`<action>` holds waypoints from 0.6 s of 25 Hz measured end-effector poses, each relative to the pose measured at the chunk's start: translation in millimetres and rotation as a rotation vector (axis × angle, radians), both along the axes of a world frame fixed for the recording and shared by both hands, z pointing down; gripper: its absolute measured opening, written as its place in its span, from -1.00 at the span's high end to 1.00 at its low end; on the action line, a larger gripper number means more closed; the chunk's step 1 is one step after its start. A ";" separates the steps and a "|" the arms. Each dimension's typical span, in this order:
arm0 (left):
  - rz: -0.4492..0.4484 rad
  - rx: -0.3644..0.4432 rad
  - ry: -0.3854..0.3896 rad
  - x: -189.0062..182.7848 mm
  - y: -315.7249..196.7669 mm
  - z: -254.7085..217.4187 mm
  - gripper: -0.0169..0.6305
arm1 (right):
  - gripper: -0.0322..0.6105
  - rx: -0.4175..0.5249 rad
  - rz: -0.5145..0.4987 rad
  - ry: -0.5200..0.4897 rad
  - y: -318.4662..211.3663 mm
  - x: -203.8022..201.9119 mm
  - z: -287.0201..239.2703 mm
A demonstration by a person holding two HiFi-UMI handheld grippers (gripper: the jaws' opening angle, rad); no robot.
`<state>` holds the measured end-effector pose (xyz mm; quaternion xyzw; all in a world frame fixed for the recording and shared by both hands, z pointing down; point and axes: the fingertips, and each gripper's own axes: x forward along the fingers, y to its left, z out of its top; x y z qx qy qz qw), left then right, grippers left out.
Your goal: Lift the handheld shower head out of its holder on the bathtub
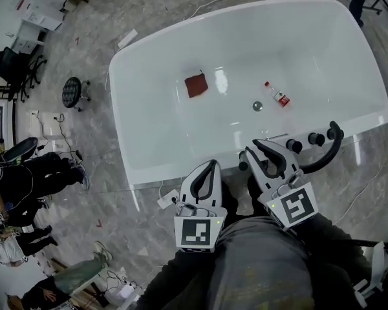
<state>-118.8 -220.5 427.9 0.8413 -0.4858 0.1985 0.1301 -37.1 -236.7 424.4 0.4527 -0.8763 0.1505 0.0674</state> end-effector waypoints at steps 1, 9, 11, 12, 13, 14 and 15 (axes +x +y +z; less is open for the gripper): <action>0.008 -0.004 0.007 -3.1 2.3 1.7 0.94 | 0.68 0.000 0.004 0.010 2.5 -3.8 1.1; 0.045 -0.014 0.043 -34.1 11.0 7.2 0.94 | 0.44 0.022 0.066 0.112 26.2 -26.6 7.6; 0.058 -0.018 0.048 -38.9 15.7 8.1 0.94 | 0.43 0.023 0.092 0.127 30.2 -27.8 8.0; 0.065 -0.015 0.051 -40.6 17.6 7.4 0.94 | 0.43 0.026 0.102 0.137 32.1 -28.2 7.0; 0.070 -0.012 0.055 -42.4 19.3 6.3 0.94 | 0.43 0.031 0.110 0.147 34.2 -28.6 5.4; 0.075 -0.007 0.057 -44.4 21.0 5.1 0.94 | 0.43 0.036 0.117 0.156 36.5 -29.2 3.8; 0.080 0.002 0.058 -46.6 22.7 3.9 0.94 | 0.43 0.039 0.123 0.163 38.9 -30.0 2.5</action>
